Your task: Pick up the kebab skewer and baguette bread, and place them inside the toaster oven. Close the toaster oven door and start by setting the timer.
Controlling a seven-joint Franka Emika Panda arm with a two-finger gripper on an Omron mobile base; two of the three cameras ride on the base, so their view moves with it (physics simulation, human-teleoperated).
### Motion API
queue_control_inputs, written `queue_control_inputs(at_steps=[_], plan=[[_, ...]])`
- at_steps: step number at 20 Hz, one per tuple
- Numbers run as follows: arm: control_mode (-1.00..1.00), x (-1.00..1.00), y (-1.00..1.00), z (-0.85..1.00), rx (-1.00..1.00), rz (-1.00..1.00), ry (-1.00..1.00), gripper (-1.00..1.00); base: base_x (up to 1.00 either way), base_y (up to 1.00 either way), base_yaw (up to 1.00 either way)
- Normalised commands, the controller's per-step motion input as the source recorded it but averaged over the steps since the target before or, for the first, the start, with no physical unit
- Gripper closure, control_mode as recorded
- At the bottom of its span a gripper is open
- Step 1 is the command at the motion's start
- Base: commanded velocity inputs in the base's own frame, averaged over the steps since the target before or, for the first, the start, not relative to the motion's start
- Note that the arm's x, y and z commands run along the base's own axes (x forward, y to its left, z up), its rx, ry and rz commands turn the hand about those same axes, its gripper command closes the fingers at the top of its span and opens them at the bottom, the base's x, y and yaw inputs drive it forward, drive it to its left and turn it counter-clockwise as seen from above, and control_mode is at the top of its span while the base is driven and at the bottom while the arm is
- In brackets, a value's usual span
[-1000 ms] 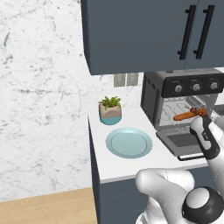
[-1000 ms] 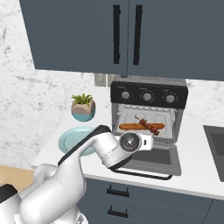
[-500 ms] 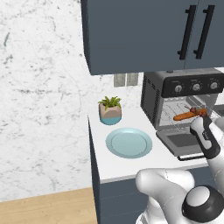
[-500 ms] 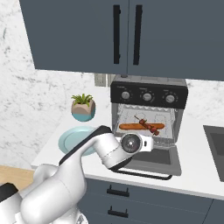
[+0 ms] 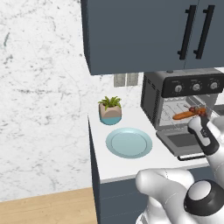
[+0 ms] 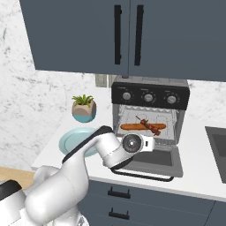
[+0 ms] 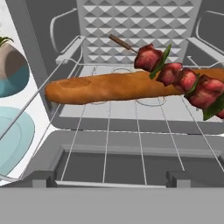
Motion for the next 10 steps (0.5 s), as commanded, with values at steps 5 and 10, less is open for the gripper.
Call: queue_control_inputs(at_steps=[5, 10], plan=[[-1.0, 0.18, 0.0, -0.06, 0.0, 0.0, 0.0, -1.0, 0.0, 0.0, 0.0], [-1.0, 0.24, 0.0, -0.11, 0.0, 0.0, 0.0, -1.0, 0.0, 0.0, 0.0]])
